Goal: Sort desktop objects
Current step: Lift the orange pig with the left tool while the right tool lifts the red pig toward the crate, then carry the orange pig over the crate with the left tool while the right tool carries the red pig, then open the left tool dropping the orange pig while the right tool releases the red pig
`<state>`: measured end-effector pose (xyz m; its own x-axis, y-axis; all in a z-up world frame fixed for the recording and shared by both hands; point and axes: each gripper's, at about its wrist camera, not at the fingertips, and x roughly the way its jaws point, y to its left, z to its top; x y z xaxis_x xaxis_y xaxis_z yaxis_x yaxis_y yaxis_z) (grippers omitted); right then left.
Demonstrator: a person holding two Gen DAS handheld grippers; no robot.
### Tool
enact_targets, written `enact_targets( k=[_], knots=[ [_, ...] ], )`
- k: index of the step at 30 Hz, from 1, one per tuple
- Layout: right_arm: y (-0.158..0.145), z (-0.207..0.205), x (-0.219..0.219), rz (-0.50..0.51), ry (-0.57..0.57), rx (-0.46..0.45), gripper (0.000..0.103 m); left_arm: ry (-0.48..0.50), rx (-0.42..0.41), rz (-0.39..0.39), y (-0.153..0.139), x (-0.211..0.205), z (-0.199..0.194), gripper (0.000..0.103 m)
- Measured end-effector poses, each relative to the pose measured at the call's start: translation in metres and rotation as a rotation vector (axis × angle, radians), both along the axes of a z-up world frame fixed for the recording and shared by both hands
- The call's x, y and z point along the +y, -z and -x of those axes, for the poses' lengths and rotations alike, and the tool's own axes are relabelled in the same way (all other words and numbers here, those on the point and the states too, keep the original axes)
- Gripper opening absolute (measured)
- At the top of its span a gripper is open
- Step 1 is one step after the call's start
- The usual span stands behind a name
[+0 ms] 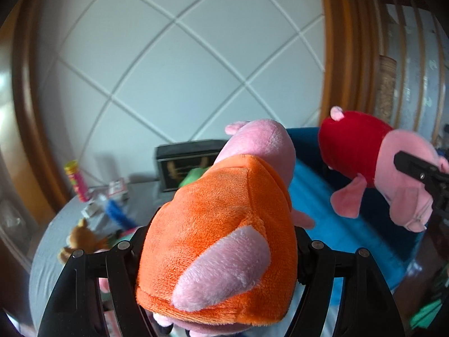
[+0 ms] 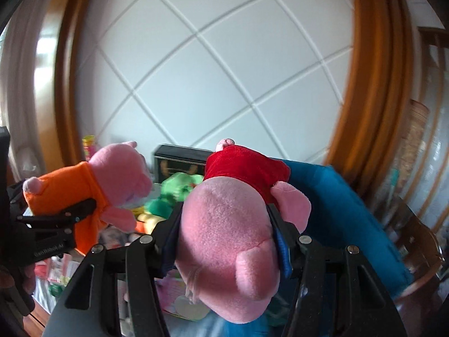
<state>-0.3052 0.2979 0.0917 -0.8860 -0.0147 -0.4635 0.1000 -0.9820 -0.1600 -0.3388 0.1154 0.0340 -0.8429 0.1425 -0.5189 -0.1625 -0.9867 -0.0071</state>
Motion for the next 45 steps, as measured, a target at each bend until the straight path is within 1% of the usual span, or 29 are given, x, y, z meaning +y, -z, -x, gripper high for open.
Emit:
enact_targets(
  k=[5,8,11,14,18,22,25,27,29,33,36,38,40,41,44,45],
  knots=[
    [0.006,-0.002,0.080,0.031,0.108,-0.023,0.055,0.093,0.020,0.008,-0.018,0.068,0.013,0.074],
    [0.011,-0.006,0.119,0.047,0.190,-0.027,0.055,0.153,0.033,0.004,-0.025,0.106,0.019,0.074],
    [0.017,-0.012,0.152,0.039,0.234,-0.042,0.055,0.190,0.026,0.008,-0.031,0.146,0.023,0.074],
    [0.025,-0.011,0.189,0.067,0.261,-0.055,0.055,0.228,0.008,0.017,-0.029,0.188,0.029,0.074],
    [0.036,-0.004,0.234,0.085,0.256,-0.086,0.055,0.222,-0.026,0.030,-0.017,0.239,0.030,0.075],
    [0.056,0.015,0.282,0.088,0.210,-0.162,0.055,0.188,-0.125,0.042,0.015,0.289,0.047,0.075],
    [0.077,0.034,0.309,0.086,0.182,-0.218,0.055,0.152,-0.216,0.076,0.043,0.316,0.058,0.075],
    [0.094,0.046,0.324,0.108,0.150,-0.265,0.055,0.134,-0.264,0.086,0.056,0.327,0.064,0.075],
    [0.103,0.053,0.334,0.111,0.123,-0.283,0.055,0.106,-0.297,0.096,0.068,0.335,0.066,0.075],
    [0.113,0.059,0.334,0.113,0.057,-0.297,0.055,0.070,-0.324,0.120,0.078,0.338,0.065,0.075],
    [0.108,0.065,0.326,0.124,0.037,-0.286,0.055,0.038,-0.295,0.120,0.073,0.331,0.065,0.079],
    [0.104,0.070,0.328,0.132,0.037,-0.259,0.056,0.025,-0.275,0.109,0.068,0.324,0.065,0.083],
    [0.100,0.073,0.331,0.156,0.032,-0.240,0.059,0.019,-0.266,0.100,0.065,0.321,0.064,0.083],
    [0.099,0.074,0.331,0.156,0.036,-0.234,0.059,0.012,-0.262,0.103,0.064,0.320,0.062,0.084],
    [0.092,0.072,0.332,0.149,0.041,-0.217,0.059,0.003,-0.251,0.110,0.060,0.320,0.060,0.093],
    [0.089,0.070,0.332,0.152,0.042,-0.210,0.060,-0.001,-0.247,0.110,0.059,0.319,0.058,0.095]
  ],
)
